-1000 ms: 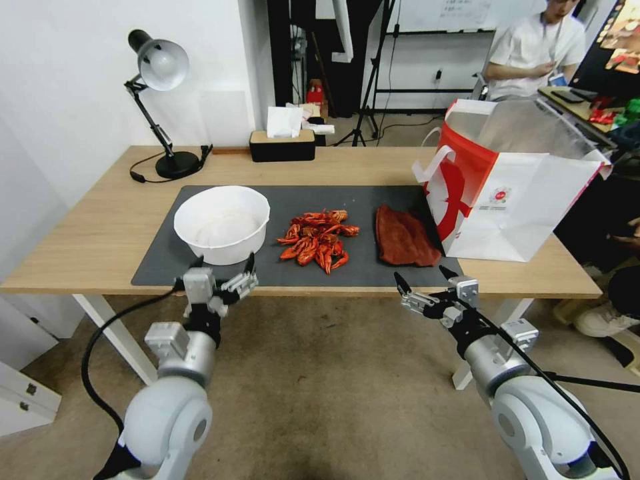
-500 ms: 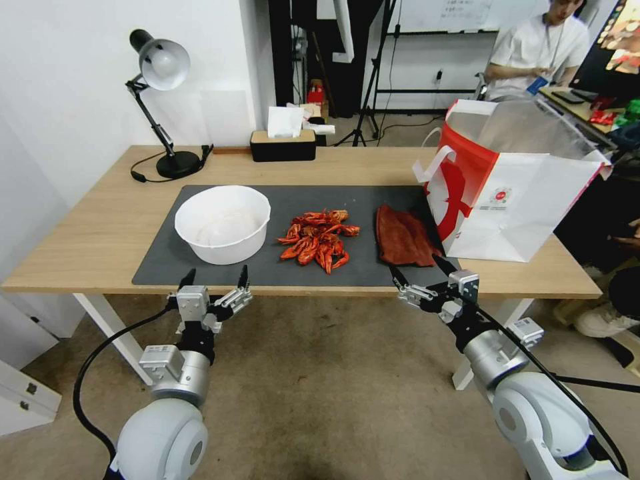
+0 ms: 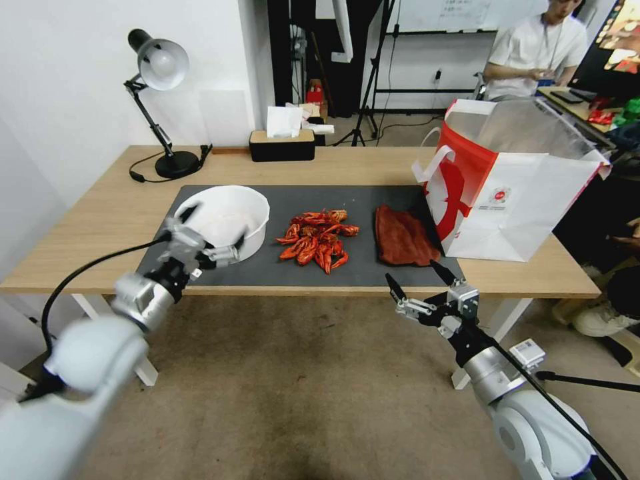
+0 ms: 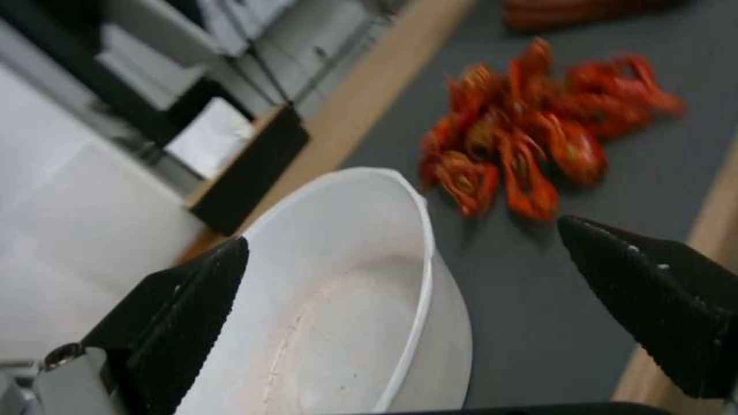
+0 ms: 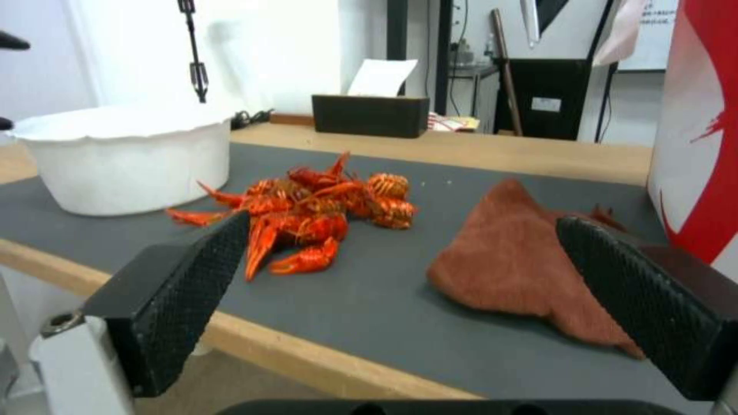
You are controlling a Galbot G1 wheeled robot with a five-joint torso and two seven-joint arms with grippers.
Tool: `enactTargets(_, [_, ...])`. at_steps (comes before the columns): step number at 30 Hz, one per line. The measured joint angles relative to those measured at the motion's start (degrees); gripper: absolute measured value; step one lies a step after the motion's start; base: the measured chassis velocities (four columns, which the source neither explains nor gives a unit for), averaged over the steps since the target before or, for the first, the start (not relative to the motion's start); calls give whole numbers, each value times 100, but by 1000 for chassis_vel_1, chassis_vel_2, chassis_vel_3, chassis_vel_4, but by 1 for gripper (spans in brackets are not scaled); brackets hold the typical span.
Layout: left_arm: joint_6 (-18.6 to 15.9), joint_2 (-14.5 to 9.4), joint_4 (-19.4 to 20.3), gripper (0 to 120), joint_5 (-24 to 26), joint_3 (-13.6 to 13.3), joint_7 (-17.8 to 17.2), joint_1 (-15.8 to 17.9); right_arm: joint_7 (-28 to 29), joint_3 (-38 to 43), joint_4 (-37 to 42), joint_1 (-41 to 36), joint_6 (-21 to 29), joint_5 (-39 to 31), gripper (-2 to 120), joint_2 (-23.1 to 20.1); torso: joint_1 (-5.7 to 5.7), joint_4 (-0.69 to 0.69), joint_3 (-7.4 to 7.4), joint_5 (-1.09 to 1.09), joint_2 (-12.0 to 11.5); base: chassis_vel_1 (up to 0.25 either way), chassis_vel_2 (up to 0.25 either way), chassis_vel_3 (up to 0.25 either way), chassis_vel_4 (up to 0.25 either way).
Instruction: Sweep shrimp from table into container with towel, then put container into takeout bag.
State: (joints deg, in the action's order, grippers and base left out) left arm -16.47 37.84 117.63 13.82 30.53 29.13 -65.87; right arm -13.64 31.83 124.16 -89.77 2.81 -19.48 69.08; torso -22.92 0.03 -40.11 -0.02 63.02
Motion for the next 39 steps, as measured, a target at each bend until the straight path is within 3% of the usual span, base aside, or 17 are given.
enactTargets(2, [-85,-336,-172,100,-77,-141,719,466,-11,8,-25,-28,-30,52,100,8,0,-3,0,1,0,0,0,0,0])
enactTargets(3, [-85,-336,-172,100,-77,-141,719,466,-11,8,-25,-28,-30,52,100,8,0,-3,0,1,0,0,0,0,0])
enactTargets(6, [46,-871,-461,100,-450,-454,1744,1267,-14,9,-62,-49,-69,102,100,13,-1,-4,0,2,0,0,0,0,0])
enactTargets(7, [46,-871,-461,100,-450,-454,1744,1267,-14,9,-62,-49,-69,102,100,13,-1,-4,0,2,0,0,0,0,0])
enactTargets(9, [367,-1295,-667,100,-747,-1003,2009,1861,-6,-27,-110,-45,-71,146,100,-3,0,-2,0,3,0,0,0,0,0])
enactTargets(12, [459,-1398,-729,100,-853,-1196,2054,2023,0,-61,-132,-44,-71,182,100,-27,0,-2,0,1,1,0,0,0,0])
enactTargets(14, [768,-1568,-893,100,-1188,-1708,2276,2456,16,-126,-189,-34,-71,291,100,-92,0,-2,0,3,1,0,0,0,0])
enactTargets(15, [960,-1581,-983,100,-1381,-1940,2468,2709,18,-145,-220,-23,-72,345,100,-111,0,-2,0,0,1,0,0,0,0])
enactTargets(17, [960,-1581,-983,100,-1381,-1940,2468,2709,18,-145,-220,-23,-72,345,100,-111,0,-2,0,0,1,0,0,0,0])
enactTargets(18, [1093,-1560,-1049,100,-1471,-2101,2636,2926,19,-150,-254,-20,-71,389,100,-113,0,-1,0,1,1,0,0,0,0])
enactTargets(19, [1263,-1463,-1215,100,-1462,-2445,2983,3359,20,-165,-311,-42,-72,491,100,-88,1,-3,0,2,1,0,0,0,0])
enactTargets(20, [1502,-1299,-1513,100,-1148,-2690,3666,3778,18,-168,-319,-91,-71,569,100,-62,1,-2,0,4,1,0,0,0,0])
enactTargets(21, [1502,-1299,-1513,100,-1148,-2690,3666,3778,18,-168,-319,-91,-71,569,100,-62,1,-2,0,4,1,0,0,0,0])
enactTargets(23, [1574,-1117,-1765,100,-1150,-2944,4089,4118,12,-162,-306,-150,-71,600,100,-53,0,-3,0,0,1,0,0,0,0])
enactTargets(30, [1515,-940,-2041,100,-1214,-3364,4071,4472,5,-102,-271,-253,-71,627,100,-63,0,-2,1,2,1,0,0,0,0])
enactTargets(31, [1500,-874,-2186,100,-1314,-3540,4030,4607,-3,-90,-269,-297,-71,645,100,-58,1,-2,0,3,1,0,0,0,0])
enactTargets(39, [1551,-648,-2653,98,-1883,-3932,4046,5050,-16,-75,-291,-376,-71,716,100,-6,0,-3,0,2,1,0,0,0,0])
